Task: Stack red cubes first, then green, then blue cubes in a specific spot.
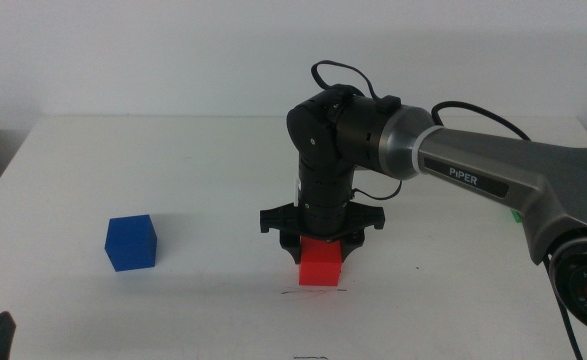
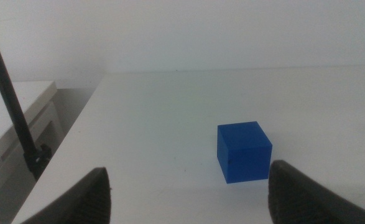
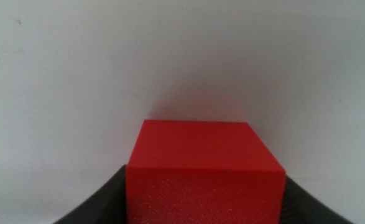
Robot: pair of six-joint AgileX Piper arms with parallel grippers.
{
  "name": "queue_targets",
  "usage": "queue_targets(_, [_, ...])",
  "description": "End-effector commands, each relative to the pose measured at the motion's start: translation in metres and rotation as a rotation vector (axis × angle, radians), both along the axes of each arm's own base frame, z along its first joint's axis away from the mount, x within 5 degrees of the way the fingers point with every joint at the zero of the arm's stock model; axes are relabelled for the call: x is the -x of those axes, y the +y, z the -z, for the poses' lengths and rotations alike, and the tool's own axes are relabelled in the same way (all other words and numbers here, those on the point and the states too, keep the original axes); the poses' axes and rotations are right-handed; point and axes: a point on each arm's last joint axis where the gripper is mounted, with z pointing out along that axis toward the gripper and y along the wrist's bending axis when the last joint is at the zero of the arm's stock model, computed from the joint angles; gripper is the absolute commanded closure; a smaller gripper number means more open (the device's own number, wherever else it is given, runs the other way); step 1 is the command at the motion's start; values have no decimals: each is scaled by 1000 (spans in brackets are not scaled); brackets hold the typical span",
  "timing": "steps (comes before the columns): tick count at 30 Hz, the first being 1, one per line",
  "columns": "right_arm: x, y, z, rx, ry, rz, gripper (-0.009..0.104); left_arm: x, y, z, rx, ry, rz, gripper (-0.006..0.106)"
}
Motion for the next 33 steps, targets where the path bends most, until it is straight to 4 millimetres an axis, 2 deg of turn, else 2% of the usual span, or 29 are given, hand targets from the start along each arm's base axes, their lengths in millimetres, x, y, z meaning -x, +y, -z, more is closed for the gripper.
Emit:
queue_targets(1, [-1, -3, -38, -49, -101, 5, 96, 1, 0, -9, 13, -106, 1, 16])
queue_targets(8, [-2, -2, -38, -62, -109, 6, 96, 1, 0, -9, 13, -106, 1, 16])
queue_targets(9, [-2, 0, -34, -66, -87, 10, 89, 1, 0, -9, 13, -106, 1, 16])
queue_targets(12, [-2, 1, -31, -65, -77, 11, 82, 1, 0, -9, 13, -106, 1, 16])
queue_targets(13, [-2, 1, -29, -64, -74, 12, 76, 1, 0, -9, 13, -106, 1, 16])
queue_targets(14, [-2, 1, -29, -65, -75, 12, 65, 1, 0, -9, 13, -106, 1, 16])
queue_targets(15, [-2, 1, -29, -67, -77, 12, 60, 1, 0, -9, 13, -106, 1, 16])
queue_targets(16, [-3, 1, -29, -67, -82, 9, 41, 1, 0, -9, 13, -106, 1, 16])
queue_targets(20, [-3, 1, -29, -67, -82, 8, 29, 1, 0, -9, 13, -106, 1, 16])
queue_targets(24, [-3, 1, -30, -66, -84, 6, 21, 1, 0, -9, 13, -106, 1, 16])
queue_targets(28, [-2, -2, -37, -53, -101, -16, 20, 1, 0, -9, 13, -106, 1, 16])
queue_targets(33, [-2, -7, -63, -88, -159, -27, 20, 1, 0, -9, 13, -106, 1, 16])
